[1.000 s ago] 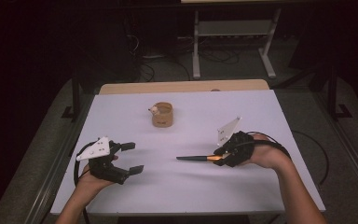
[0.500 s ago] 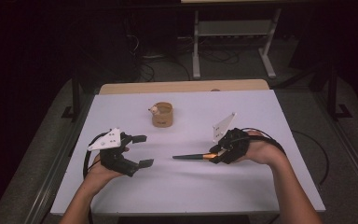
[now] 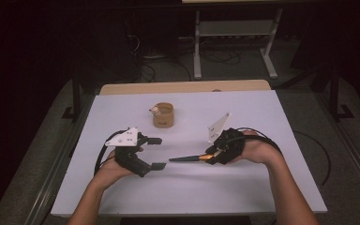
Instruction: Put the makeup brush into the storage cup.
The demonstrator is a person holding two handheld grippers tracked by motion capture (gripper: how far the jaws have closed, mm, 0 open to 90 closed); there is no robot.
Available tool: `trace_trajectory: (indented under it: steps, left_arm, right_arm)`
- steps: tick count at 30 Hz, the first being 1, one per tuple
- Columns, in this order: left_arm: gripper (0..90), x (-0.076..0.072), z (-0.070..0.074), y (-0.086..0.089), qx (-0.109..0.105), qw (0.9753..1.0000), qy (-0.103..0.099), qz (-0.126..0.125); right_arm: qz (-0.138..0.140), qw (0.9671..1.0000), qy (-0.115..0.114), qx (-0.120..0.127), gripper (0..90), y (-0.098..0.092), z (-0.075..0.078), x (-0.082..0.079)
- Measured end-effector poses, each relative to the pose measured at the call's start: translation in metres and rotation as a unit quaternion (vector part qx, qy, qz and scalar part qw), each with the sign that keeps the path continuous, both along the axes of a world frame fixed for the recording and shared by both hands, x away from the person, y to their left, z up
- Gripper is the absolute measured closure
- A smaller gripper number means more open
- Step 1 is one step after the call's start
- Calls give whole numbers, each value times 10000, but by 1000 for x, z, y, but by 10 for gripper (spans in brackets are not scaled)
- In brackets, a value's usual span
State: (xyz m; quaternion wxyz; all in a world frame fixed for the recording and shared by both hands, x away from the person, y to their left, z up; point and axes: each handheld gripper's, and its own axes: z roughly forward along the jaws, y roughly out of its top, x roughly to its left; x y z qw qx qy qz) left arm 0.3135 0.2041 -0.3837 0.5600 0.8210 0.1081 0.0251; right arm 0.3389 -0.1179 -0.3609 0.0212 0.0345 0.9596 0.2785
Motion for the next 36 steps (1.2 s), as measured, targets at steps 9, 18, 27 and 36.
trace_trajectory:
  steps: [9,18,27,36]
  left_arm:
    - [131,-1,-2,-7,153,9998,-15,-141]
    - [134,-2,-2,-14,329,9992,-7,-225]
    - [135,-4,-1,-20,497,9981,-47,-355]
    - [142,-5,-2,-26,637,9969,-53,-462]
  right_arm:
    - [61,10000,2,58,617,4,1,-3]
    - [51,9999,33,93,617,7,2,-4]
    - [162,9999,-3,54,617,14,2,-7]
    - [278,9996,41,85,617,21,2,-8]
